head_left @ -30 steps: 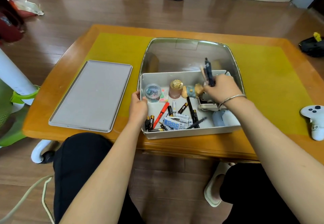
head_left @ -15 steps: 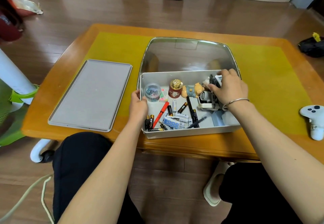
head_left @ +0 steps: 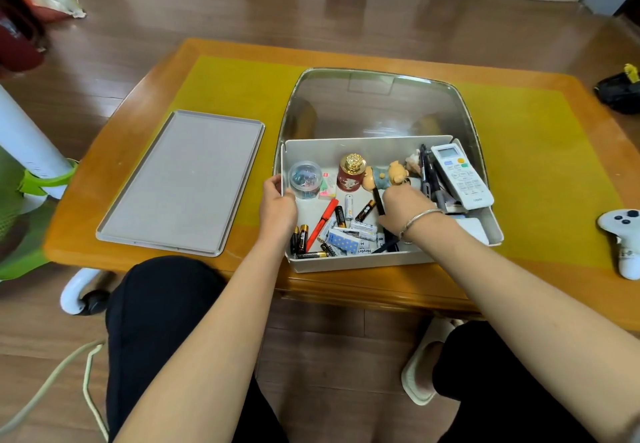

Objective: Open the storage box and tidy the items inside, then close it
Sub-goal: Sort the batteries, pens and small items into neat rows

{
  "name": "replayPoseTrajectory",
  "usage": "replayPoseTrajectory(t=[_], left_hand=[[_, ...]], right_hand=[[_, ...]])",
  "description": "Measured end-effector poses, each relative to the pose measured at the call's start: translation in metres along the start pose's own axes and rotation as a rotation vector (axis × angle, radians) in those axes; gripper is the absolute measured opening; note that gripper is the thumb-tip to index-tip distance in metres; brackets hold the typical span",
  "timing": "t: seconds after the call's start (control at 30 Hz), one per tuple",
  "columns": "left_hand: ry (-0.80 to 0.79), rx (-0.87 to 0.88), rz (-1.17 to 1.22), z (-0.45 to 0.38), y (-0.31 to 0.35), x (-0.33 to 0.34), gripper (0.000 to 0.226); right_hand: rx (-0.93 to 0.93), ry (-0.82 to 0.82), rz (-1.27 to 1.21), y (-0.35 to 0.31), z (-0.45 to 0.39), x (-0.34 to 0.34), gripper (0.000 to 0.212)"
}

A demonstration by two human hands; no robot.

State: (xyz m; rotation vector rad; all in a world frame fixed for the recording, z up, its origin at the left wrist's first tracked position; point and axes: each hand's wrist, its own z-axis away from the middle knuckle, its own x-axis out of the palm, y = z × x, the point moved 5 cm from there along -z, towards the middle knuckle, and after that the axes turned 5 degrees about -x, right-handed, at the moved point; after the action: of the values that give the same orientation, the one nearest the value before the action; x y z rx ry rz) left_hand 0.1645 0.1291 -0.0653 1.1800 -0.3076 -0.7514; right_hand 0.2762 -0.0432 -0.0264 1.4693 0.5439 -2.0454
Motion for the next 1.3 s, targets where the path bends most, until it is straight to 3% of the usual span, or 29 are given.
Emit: replayPoseTrajectory(t=[0.07,0.17,0.27,0.4,0.57,0.67,0.77,0.83,0.97,1.07,1.13,1.23,1.3], left_hand=[[0.0,0.004,-0.008,0.0,0.001,0.0,0.035],[0.002,-0.003,-0.009,0.001,0.001,0.0,0.036],[-0.003,0.001,-0.01,0.001,0.001,-0.001,0.036],[-0.01,0.011,-0.008,0.002,0.002,-0.001,0.034],[-0.006,0.015,-0.012,0.001,0.002,-0.001,0.035],[-0.014,0.007,-0.001,0.0,0.001,-0.001,0.035],[-0.014,0.006,-0.003,0.001,0.001,-0.001,0.035],[-0.016,0.005,-0.008,0.001,0.002,-0.001,0.035],[-0.026,-0.004,-0.005,0.002,0.003,-0.001,0.034],[-0.023,0.003,0.0,0.003,0.004,-0.002,0.033],[-0.02,0.012,-0.001,0.002,0.004,-0.001,0.032],[-0.02,0.013,0.002,0.001,0.003,-0.001,0.032],[-0.02,0.016,0.0,0.001,0.002,-0.001,0.032]], right_hand=[[0.015,-0.004,0.028,-0.006,-0.004,0.005,0.004],[0.038,0.009,0.028,-0.008,-0.009,0.008,0.017],[0.058,-0.018,0.0,-0.006,-0.011,0.01,0.008],[0.051,-0.064,-0.064,-0.007,-0.011,0.018,0.032],[0.055,-0.022,-0.248,-0.002,-0.008,0.004,0.035],[-0.059,-0.051,-0.339,0.003,-0.001,-0.017,0.023],[-0.181,-0.186,-0.193,0.002,0.012,-0.023,0.013],[-0.259,-0.147,-0.199,-0.004,0.015,-0.022,0.015],[-0.275,0.093,-0.549,-0.005,0.013,-0.033,0.01],[-0.269,0.131,-0.342,0.01,0.014,-0.047,0.017],[-0.251,0.003,-0.146,0.021,0.017,-0.046,0.018],[-0.208,-0.187,-0.044,0.029,0.02,-0.034,0.008],[-0.199,-0.244,0.02,0.026,0.019,-0.019,0.021]])
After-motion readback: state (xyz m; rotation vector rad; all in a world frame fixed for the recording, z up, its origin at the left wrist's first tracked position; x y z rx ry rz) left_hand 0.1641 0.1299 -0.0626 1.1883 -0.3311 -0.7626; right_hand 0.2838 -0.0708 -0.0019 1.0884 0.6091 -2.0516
